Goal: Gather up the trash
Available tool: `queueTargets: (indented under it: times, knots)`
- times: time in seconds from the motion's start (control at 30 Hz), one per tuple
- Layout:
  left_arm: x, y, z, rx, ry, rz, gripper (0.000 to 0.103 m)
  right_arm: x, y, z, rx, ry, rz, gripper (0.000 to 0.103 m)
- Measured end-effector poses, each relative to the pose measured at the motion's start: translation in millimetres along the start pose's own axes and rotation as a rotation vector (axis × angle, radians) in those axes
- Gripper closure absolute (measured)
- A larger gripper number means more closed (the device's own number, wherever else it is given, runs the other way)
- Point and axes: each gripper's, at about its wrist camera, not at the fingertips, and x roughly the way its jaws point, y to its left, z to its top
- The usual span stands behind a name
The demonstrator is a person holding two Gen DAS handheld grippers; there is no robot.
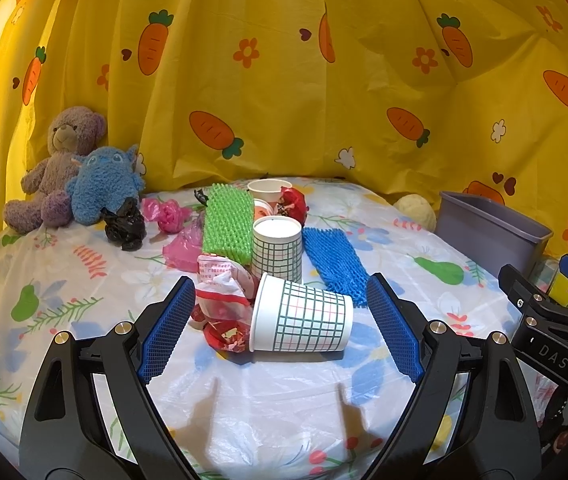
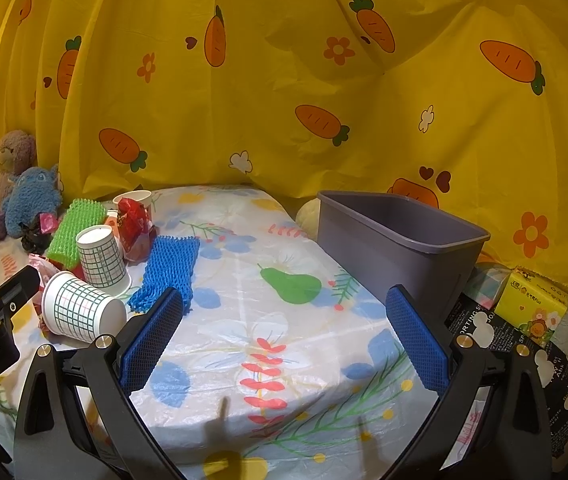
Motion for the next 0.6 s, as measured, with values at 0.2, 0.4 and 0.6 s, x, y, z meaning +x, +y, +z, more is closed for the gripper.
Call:
queueTargets:
  times: [0.2,0.4,0.6]
  knots:
    - [4.7,-2.3,-2.4,0.003,0.004,-0.002,0.017,1.2,-1.1,0.8,0.001,0.001,0.002,0.005]
    - [6.8,-3.2,-2.6,0.000,0.005,-0.003,0.017,0.6,0.1,-0.5,-0.001,-0.002,-0.001,0.005]
    - [6.5,-1.9,-0.8,-0.002,0.008,-0.008,0.017,1.5,-0.9,0.8,0.001,0.001,0.000,0.005]
